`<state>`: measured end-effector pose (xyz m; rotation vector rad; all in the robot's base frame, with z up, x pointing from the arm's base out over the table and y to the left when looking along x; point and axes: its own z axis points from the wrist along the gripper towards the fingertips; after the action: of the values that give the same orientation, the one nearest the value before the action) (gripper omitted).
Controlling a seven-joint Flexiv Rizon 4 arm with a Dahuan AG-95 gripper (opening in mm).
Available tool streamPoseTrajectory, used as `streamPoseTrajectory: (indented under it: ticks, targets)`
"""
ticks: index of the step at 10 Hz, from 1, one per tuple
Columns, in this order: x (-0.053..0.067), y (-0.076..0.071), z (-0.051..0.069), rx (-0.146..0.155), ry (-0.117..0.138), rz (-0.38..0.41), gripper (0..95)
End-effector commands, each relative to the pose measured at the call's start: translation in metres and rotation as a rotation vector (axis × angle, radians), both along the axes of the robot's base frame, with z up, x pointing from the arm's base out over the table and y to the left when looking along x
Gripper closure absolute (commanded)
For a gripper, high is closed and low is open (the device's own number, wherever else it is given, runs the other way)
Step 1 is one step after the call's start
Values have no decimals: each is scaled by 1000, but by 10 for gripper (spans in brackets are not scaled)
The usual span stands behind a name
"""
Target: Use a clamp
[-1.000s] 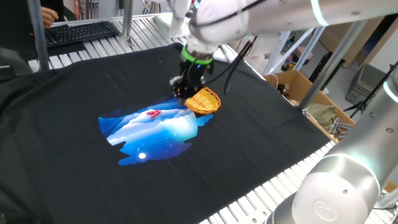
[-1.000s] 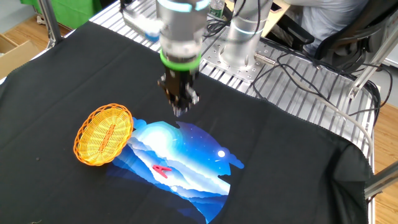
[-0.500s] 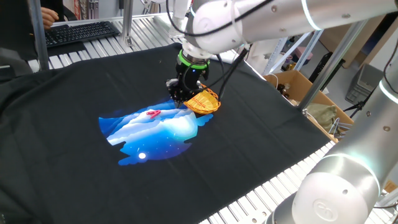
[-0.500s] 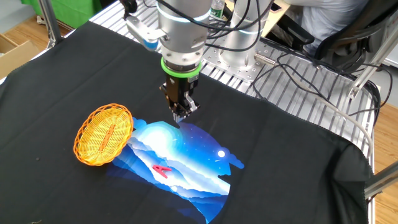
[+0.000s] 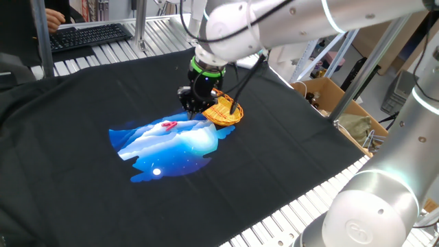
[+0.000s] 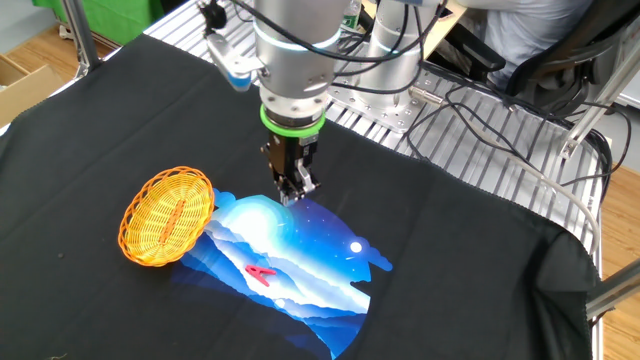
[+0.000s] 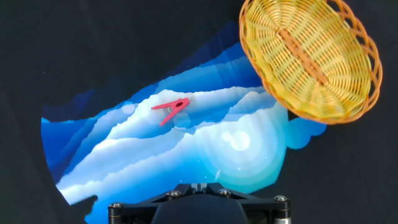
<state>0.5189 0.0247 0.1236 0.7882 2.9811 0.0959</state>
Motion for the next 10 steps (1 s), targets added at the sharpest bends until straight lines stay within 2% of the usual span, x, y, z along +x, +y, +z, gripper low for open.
streamPoseTrajectory:
  ticks: [1,2,5,7,10]
  targets:
    - [6,4,-3,-4,-4,-73,950]
    - [9,4,-3,-14,-4,-90,950]
    - [18,7,-8,-17,1,-134,950]
    - [24,10,-12,-39,1,-157,950]
    - [33,11,-16,-39,-4,-213,950]
